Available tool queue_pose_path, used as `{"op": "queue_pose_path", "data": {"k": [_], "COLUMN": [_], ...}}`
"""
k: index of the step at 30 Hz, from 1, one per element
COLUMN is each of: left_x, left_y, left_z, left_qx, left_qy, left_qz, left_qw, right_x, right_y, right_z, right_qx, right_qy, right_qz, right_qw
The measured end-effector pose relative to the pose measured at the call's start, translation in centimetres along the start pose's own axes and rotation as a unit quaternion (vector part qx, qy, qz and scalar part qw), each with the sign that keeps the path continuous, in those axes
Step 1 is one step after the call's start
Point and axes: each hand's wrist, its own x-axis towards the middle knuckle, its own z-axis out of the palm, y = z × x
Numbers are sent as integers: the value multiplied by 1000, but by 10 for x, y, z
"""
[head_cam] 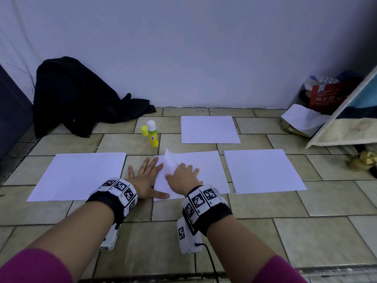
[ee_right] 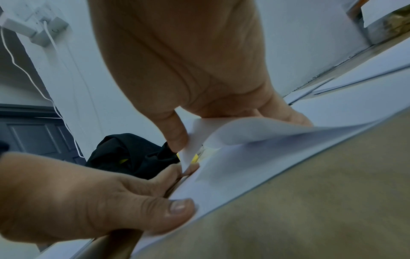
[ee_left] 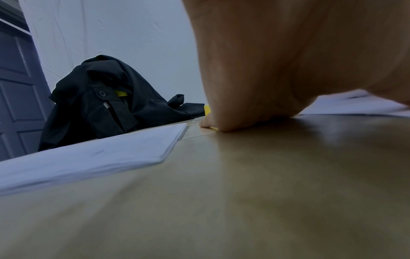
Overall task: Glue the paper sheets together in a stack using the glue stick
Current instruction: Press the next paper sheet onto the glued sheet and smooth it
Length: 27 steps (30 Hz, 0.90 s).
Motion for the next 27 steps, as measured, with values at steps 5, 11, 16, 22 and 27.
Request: {"op": "queue_pose_path", "data": {"k": [5, 11, 16, 22, 27], "left_x": [-1, -1, 2, 0, -2], "left_y": [1, 0, -5, -12, -13], "left_z": [0, 0, 3, 1, -2], "left_qx": [0, -2, -21, -60, -96], "left_qy": [-4, -4, 4, 10, 10], "left_qz": [-1, 0, 4, 27, 29], "left_qw": [1000, 1000, 1000, 998, 995], "right_x": [0, 2, 7, 2, 1], "right_y": [1, 3, 3, 5, 4], "right_z": [-1, 1, 3, 0, 0], "right_qx": [4, 10, -3, -34, -70], "right_qy": [2, 6, 5, -17, -40], "right_qz": [-1, -9, -21, -36, -35], "right_qw": [1000, 1000, 1000, 999, 996]}}
